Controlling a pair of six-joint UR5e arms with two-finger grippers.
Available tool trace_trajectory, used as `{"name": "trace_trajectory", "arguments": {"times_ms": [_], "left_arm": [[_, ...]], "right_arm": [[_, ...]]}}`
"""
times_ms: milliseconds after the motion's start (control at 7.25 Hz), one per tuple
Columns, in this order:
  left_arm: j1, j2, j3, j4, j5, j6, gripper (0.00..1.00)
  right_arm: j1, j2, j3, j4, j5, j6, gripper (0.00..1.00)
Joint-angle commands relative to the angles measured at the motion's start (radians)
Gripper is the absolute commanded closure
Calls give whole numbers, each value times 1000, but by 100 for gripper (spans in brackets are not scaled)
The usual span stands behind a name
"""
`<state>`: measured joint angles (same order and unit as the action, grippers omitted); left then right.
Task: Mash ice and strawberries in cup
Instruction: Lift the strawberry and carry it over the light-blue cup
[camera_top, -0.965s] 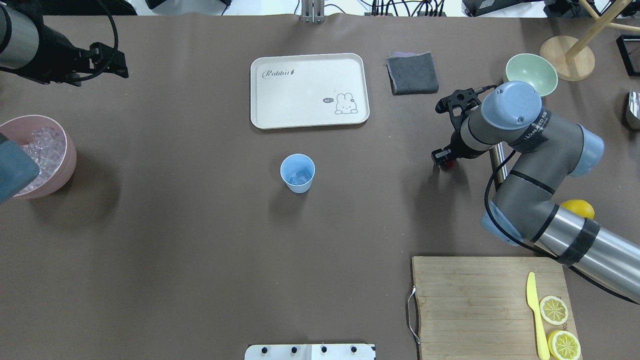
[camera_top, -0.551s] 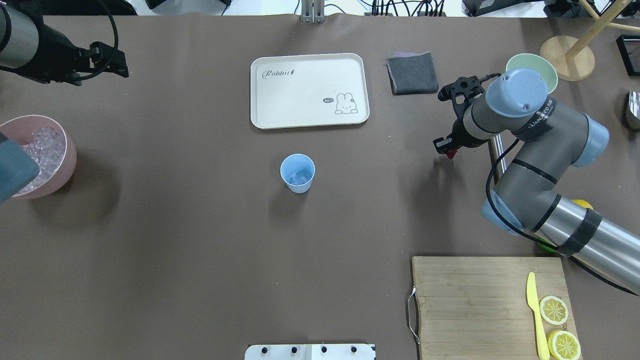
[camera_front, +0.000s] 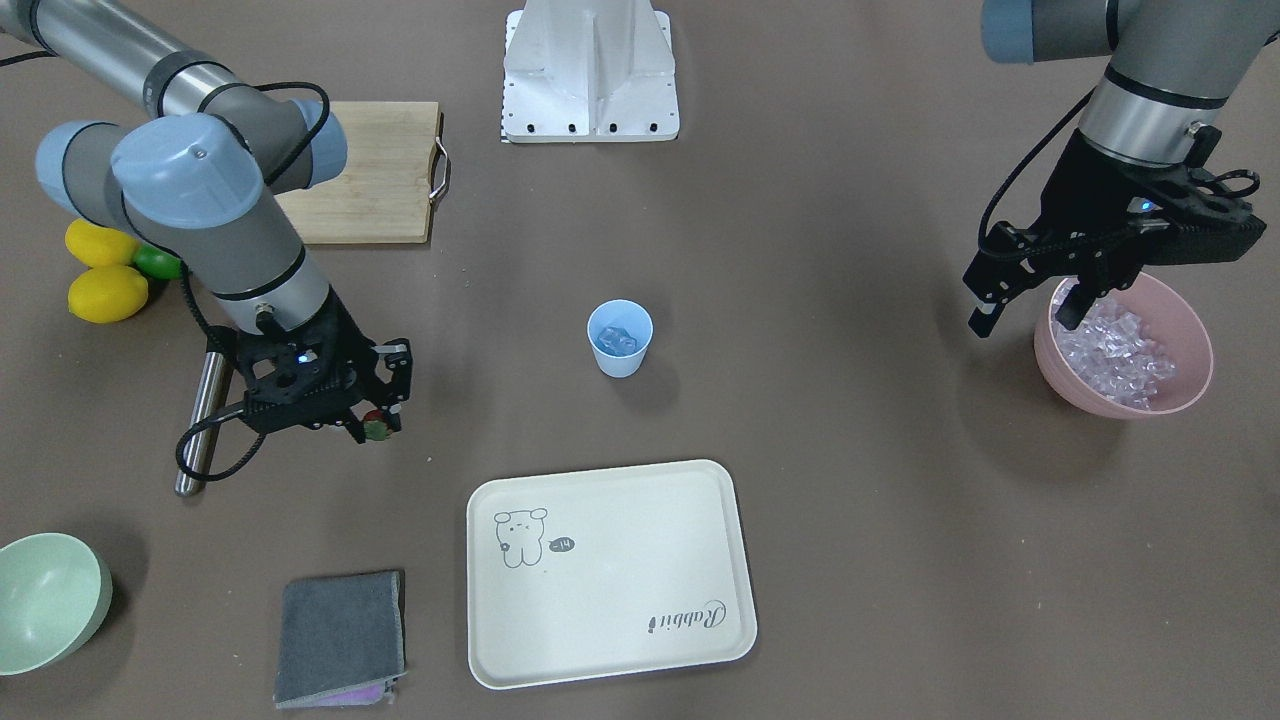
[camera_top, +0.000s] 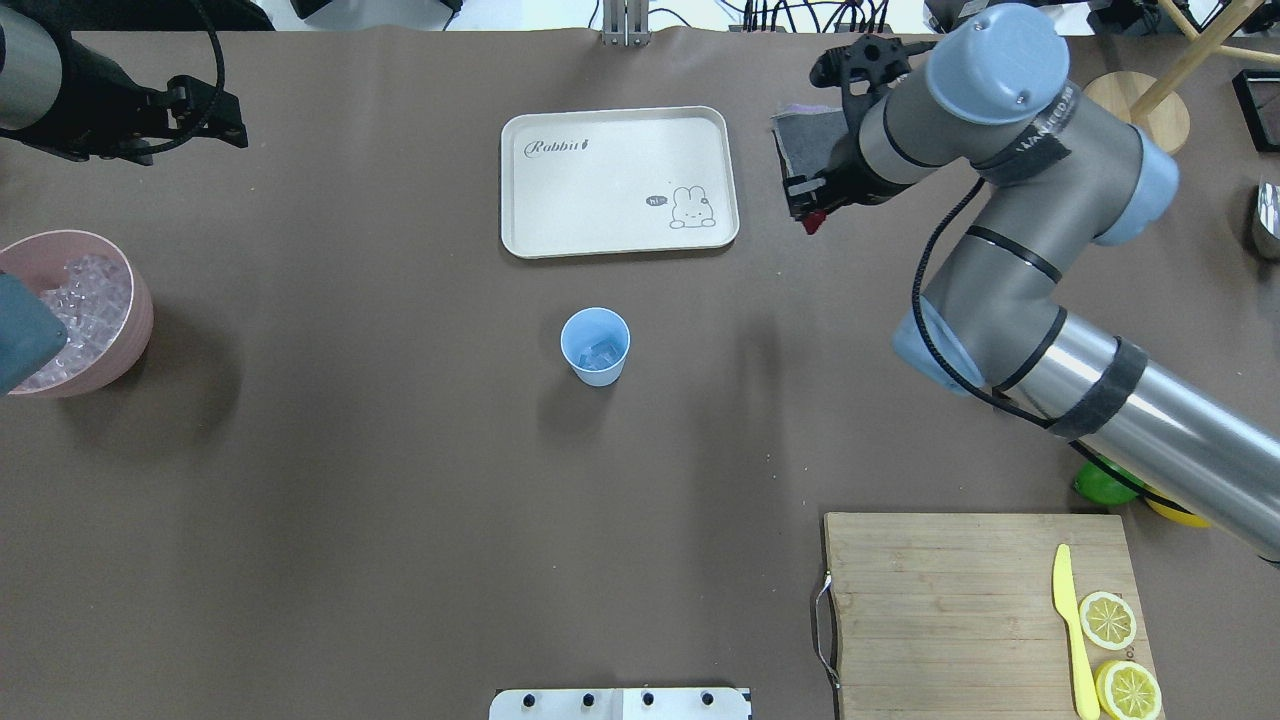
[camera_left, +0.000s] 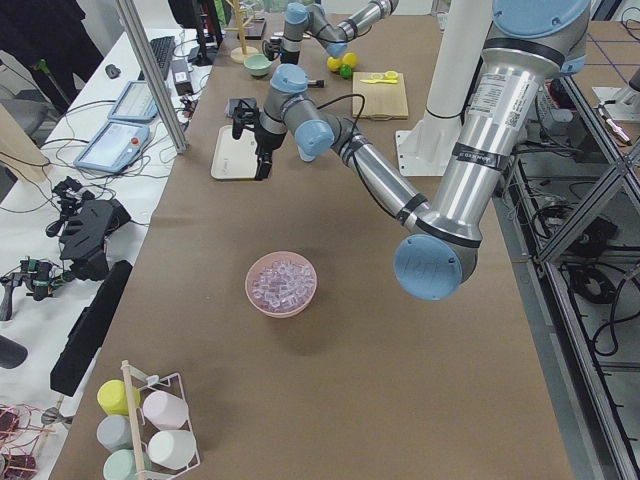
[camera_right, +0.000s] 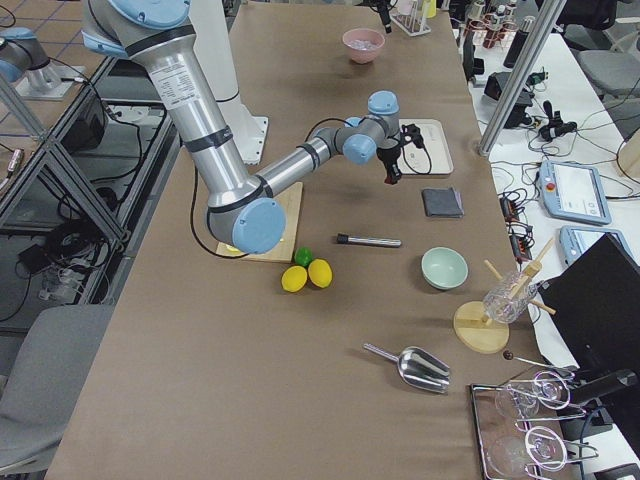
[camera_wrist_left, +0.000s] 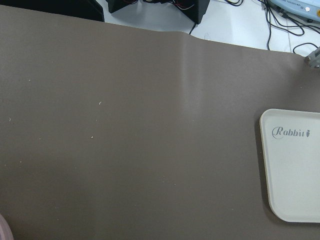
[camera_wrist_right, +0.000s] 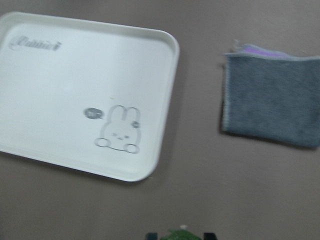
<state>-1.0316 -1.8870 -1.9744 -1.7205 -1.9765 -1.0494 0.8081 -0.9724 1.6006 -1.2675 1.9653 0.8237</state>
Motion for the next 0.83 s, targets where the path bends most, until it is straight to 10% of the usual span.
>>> {"name": "trace_trajectory", "arguments": {"times_ms": [0,689], "left_arm": [[-1,8,6,-1,1,-7,2],[-1,11,8,-2,2,-12,2]], "right_arm": [[-119,137,-5,-1,-64,168,100],[-296,165,-24,5,-261,192,100]]}}
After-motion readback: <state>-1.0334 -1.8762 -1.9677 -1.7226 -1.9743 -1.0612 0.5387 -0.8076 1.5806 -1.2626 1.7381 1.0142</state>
